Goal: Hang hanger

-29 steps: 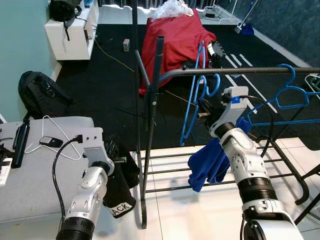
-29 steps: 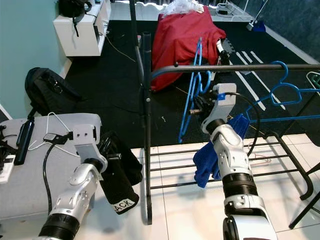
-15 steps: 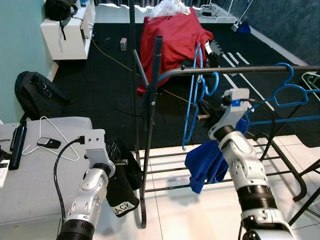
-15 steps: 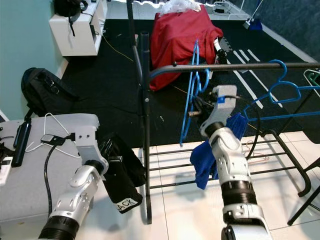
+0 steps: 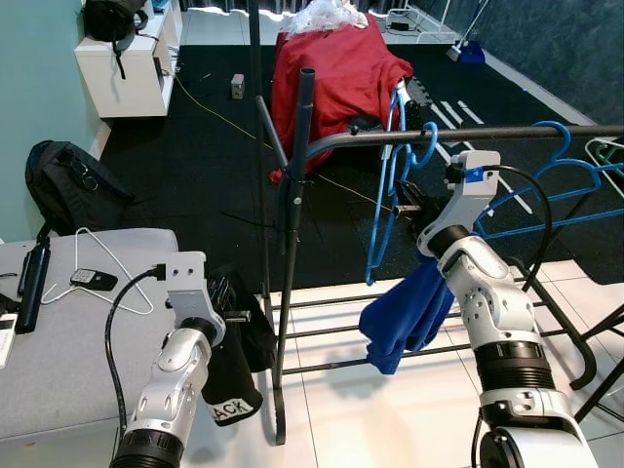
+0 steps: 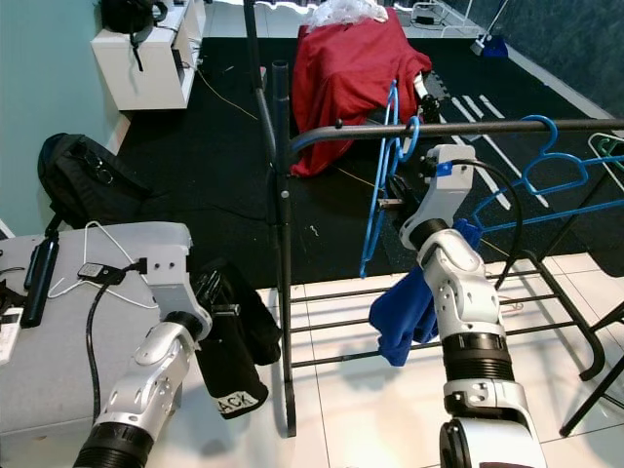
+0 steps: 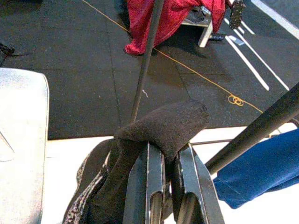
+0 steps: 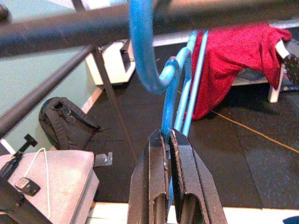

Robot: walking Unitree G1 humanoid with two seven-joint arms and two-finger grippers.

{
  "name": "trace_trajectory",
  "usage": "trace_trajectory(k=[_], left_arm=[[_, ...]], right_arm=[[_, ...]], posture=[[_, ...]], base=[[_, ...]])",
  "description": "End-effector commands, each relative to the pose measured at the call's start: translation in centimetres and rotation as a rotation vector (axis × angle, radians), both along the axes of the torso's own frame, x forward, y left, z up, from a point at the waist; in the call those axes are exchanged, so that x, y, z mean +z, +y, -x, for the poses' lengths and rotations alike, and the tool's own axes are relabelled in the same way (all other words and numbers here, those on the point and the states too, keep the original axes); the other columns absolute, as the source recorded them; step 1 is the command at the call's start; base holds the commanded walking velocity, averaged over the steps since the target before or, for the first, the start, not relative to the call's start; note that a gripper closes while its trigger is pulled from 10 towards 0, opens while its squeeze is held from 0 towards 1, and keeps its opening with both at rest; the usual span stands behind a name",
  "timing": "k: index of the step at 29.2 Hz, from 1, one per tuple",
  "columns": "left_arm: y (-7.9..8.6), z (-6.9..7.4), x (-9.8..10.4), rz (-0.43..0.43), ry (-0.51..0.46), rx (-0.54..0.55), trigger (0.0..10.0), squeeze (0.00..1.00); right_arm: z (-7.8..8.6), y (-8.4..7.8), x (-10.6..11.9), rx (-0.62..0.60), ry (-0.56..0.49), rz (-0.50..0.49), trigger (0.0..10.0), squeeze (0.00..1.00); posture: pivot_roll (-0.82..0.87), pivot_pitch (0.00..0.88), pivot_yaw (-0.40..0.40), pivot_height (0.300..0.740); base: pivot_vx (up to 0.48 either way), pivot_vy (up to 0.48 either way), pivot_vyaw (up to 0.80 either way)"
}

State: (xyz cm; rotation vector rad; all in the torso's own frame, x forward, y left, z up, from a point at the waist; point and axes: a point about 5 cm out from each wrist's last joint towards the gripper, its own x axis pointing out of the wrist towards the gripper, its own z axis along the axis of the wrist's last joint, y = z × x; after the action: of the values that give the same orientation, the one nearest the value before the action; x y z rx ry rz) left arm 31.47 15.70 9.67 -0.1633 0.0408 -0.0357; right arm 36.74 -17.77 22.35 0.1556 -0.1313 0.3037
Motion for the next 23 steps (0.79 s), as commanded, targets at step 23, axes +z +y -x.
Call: trace_trajectory(k=[23], left_arm=[[-1.4, 0.4, 1.5, -0.183, -0.035, -0.255, 10.0, 0.00]], right_arm=[[-3.2, -2.3, 1.9, 0.096, 0.355, 0.113, 10.0, 0.00]], posture=[[-0.08, 0.101, -0.053, 0.740]], base=[[0.000, 0.000, 0.00]])
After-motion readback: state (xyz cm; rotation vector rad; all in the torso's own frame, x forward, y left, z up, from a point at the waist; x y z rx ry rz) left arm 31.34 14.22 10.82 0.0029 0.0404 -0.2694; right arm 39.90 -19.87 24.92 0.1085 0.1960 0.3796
